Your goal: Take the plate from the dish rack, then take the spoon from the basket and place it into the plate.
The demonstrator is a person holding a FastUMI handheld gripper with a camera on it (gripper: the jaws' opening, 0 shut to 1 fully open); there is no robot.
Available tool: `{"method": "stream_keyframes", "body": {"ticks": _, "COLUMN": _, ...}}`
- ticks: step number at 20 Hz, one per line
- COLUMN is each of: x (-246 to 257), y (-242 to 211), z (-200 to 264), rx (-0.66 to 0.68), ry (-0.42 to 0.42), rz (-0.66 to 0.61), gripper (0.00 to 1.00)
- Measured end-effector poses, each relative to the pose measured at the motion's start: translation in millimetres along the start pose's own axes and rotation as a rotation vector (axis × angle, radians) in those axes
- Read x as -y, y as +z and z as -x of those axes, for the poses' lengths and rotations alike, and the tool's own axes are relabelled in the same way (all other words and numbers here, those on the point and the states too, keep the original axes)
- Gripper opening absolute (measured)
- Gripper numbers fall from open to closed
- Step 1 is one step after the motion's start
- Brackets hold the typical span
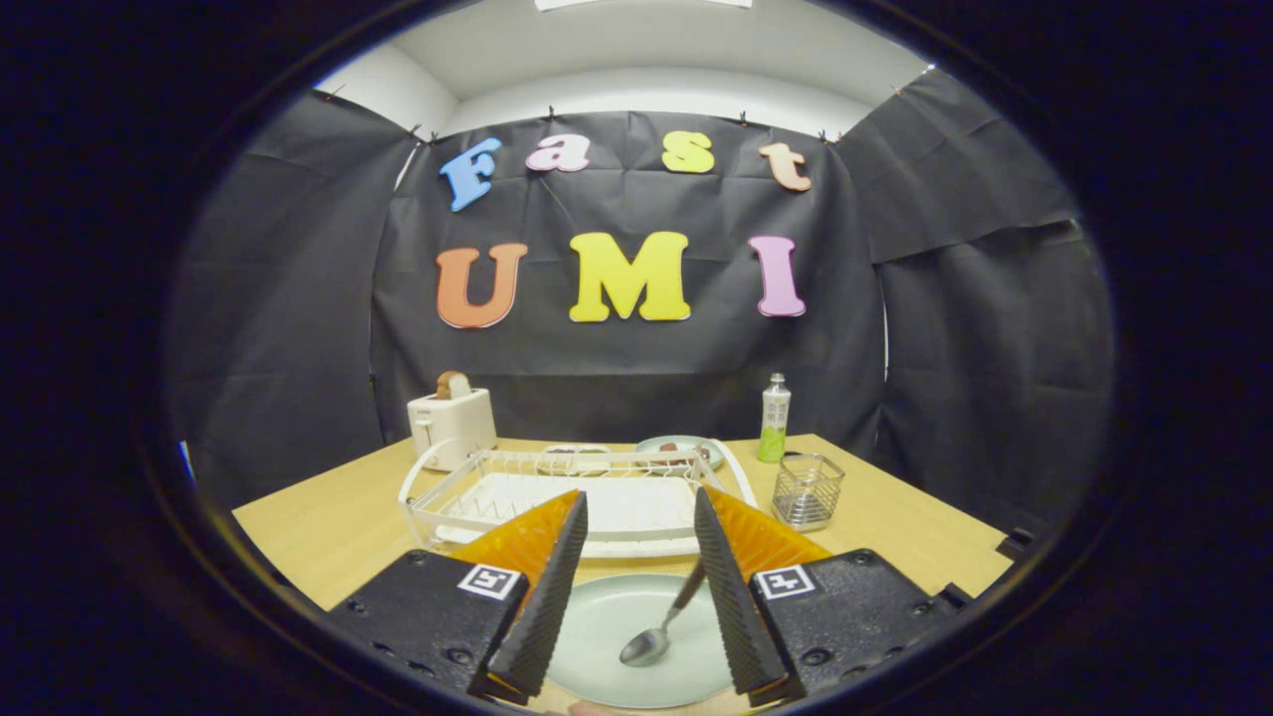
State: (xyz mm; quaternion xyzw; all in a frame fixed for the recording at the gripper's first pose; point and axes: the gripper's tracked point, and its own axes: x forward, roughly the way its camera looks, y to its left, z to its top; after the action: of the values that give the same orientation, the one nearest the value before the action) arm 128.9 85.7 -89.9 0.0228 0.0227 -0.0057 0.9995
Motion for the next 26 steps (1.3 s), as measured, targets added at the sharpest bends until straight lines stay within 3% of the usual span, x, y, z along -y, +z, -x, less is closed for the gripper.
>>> {"method": "stream_keyframes", "body": {"ticks": 4, "x": 13.5, "y": 5.4, "z": 9.7, "rx": 0.014, "ry": -0.041, "rz": 0.036, "gripper": 1.0}}
{"method": "stream_keyframes", "body": {"ticks": 26, "x": 82.8, "y": 68.4, "z": 88.8, "rx": 0.053, "ry": -0.084, "rz": -0.04, "gripper": 1.0}}
